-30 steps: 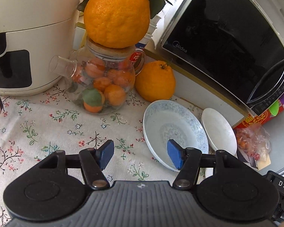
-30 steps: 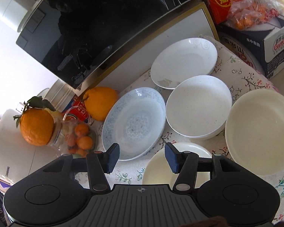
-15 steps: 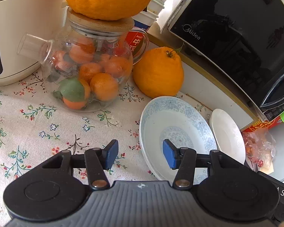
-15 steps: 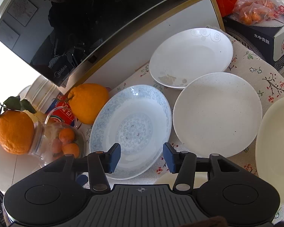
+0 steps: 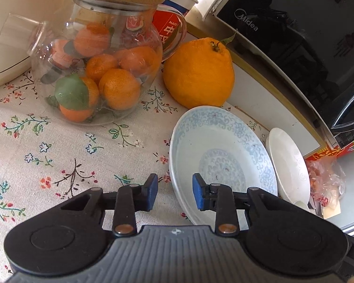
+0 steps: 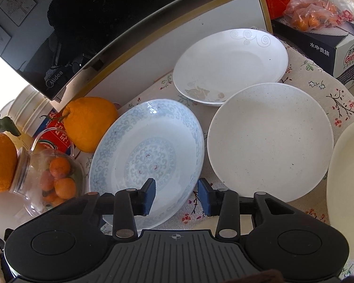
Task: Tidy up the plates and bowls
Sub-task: 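Close the left gripper on the second blue plate's rim while the right gripper grips beside it, then lift the second blue plate with both grippers and carry it toward the first plate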
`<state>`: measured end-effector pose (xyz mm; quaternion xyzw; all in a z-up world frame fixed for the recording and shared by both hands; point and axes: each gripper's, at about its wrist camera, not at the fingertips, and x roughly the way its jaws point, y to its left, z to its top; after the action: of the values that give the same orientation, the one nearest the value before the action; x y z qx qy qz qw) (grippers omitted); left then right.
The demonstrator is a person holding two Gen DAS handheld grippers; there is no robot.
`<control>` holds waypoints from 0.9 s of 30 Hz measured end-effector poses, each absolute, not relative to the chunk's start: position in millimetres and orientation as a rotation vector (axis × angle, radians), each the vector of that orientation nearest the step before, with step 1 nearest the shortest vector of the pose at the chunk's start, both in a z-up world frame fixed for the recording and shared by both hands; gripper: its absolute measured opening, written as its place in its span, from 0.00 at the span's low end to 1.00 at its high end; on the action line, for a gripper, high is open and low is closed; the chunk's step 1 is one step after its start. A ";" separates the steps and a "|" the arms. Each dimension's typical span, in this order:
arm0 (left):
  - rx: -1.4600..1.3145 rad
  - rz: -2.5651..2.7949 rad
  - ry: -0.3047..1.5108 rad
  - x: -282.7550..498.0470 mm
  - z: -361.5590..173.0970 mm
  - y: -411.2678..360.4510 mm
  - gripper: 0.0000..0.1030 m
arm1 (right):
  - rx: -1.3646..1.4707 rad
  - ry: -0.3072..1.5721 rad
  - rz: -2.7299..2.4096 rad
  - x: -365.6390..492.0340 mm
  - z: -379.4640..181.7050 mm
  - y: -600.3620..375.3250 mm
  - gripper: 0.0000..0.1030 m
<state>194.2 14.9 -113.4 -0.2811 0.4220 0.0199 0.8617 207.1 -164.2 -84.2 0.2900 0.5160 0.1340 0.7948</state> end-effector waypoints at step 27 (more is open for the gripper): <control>-0.579 0.045 0.930 191.8 -110.9 17.9 0.09 | 0.699 1.150 0.281 212.4 -97.8 -179.4 0.10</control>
<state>191.8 17.9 -110.9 -0.2752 0.4422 0.0212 0.8534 212.4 -179.4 -97.8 0.3227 0.5308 0.1298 0.7728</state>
